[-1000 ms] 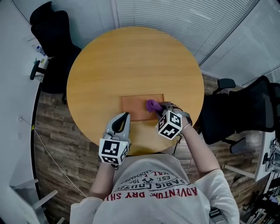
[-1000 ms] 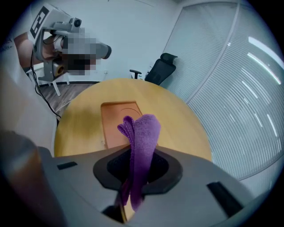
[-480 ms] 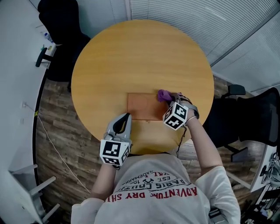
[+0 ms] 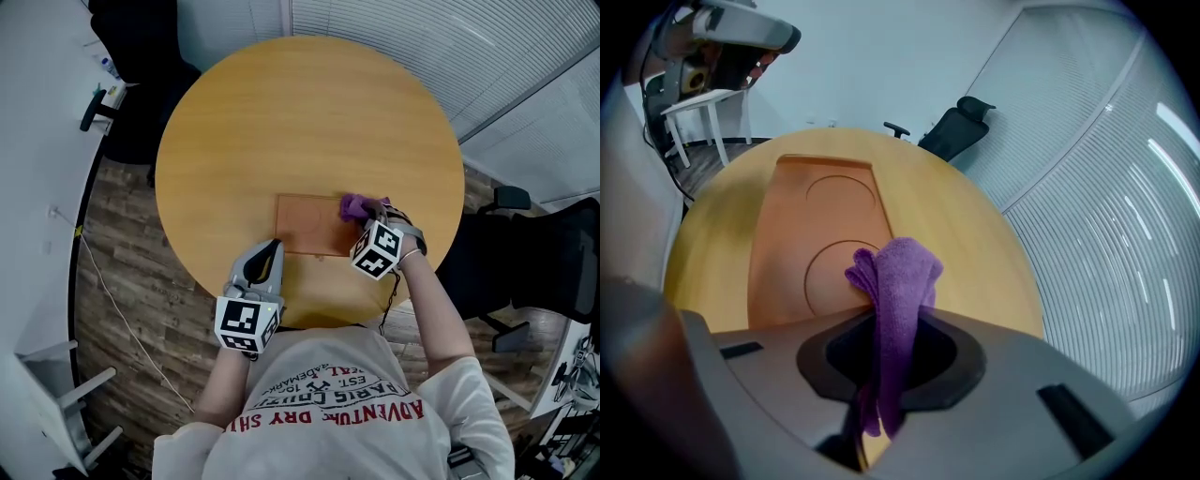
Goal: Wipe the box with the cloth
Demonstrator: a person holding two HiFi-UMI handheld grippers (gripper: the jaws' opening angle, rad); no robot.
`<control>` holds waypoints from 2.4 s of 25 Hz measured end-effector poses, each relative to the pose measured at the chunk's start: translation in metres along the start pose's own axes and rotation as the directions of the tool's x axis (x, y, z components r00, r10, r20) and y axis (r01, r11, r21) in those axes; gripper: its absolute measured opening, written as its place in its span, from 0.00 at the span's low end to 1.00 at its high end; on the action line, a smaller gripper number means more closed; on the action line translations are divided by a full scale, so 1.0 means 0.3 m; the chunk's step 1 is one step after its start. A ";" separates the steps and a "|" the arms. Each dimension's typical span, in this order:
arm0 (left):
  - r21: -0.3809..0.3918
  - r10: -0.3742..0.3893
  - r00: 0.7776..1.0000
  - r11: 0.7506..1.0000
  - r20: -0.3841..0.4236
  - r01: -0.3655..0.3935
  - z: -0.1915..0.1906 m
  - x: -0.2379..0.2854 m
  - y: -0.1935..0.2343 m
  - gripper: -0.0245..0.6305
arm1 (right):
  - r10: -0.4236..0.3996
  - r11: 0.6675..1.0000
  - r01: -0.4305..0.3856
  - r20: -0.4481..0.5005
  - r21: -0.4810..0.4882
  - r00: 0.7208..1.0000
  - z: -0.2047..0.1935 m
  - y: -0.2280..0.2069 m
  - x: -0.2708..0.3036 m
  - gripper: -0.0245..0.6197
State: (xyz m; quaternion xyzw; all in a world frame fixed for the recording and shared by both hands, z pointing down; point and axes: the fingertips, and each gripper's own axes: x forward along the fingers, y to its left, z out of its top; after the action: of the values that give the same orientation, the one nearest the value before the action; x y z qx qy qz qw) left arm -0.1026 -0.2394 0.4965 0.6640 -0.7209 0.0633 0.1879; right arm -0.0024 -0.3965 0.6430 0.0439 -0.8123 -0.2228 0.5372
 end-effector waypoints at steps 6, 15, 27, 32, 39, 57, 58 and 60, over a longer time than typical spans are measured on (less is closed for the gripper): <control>0.015 -0.013 1.000 1.000 0.006 0.013 0.007 -0.010 -0.006 0.05 | 0.036 0.999 -0.036 -0.006 0.026 0.999 -0.008 0.050 -0.021 0.14; 0.036 -0.050 0.999 0.998 0.008 0.050 0.008 -0.043 -0.016 0.05 | 0.082 0.995 -0.081 -0.018 0.066 0.996 -0.018 0.139 -0.071 0.14; 0.065 -0.118 0.993 0.991 0.010 0.117 -0.006 -0.110 -0.032 0.05 | 0.086 0.987 -0.080 -0.042 0.139 0.995 -0.033 0.279 -0.139 0.14; 0.077 -0.146 0.989 0.986 0.011 0.145 -0.010 -0.139 -0.048 0.05 | 0.082 0.983 -0.073 -0.049 0.168 0.995 -0.041 0.326 -0.164 0.14; 0.080 -0.173 0.985 0.982 0.015 0.171 -0.021 -0.169 -0.074 0.05 | 0.161 0.974 -0.143 -0.098 0.174 0.982 -0.085 0.451 -0.190 0.14; 0.112 -0.174 0.983 0.980 0.050 0.167 0.034 -0.230 -0.074 0.05 | -0.097 0.913 0.063 0.065 0.403 0.993 0.097 0.318 -0.434 0.14; 0.119 -0.172 0.983 0.979 0.057 0.164 0.050 -0.232 -0.072 0.05 | -0.143 0.889 0.087 0.092 0.450 0.985 0.120 0.278 -0.468 0.14; 0.128 -0.169 0.983 0.979 0.076 0.159 0.083 -0.240 -0.068 0.05 | -0.236 0.834 0.131 0.133 0.535 0.963 0.153 0.205 -0.537 0.14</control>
State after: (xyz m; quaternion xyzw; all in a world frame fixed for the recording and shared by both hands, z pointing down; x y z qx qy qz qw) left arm -0.0837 -0.1828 0.4447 0.7335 -0.6660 0.0625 0.1205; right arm 0.0345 -0.2769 0.5157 0.2441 -0.8823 -0.0480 0.3996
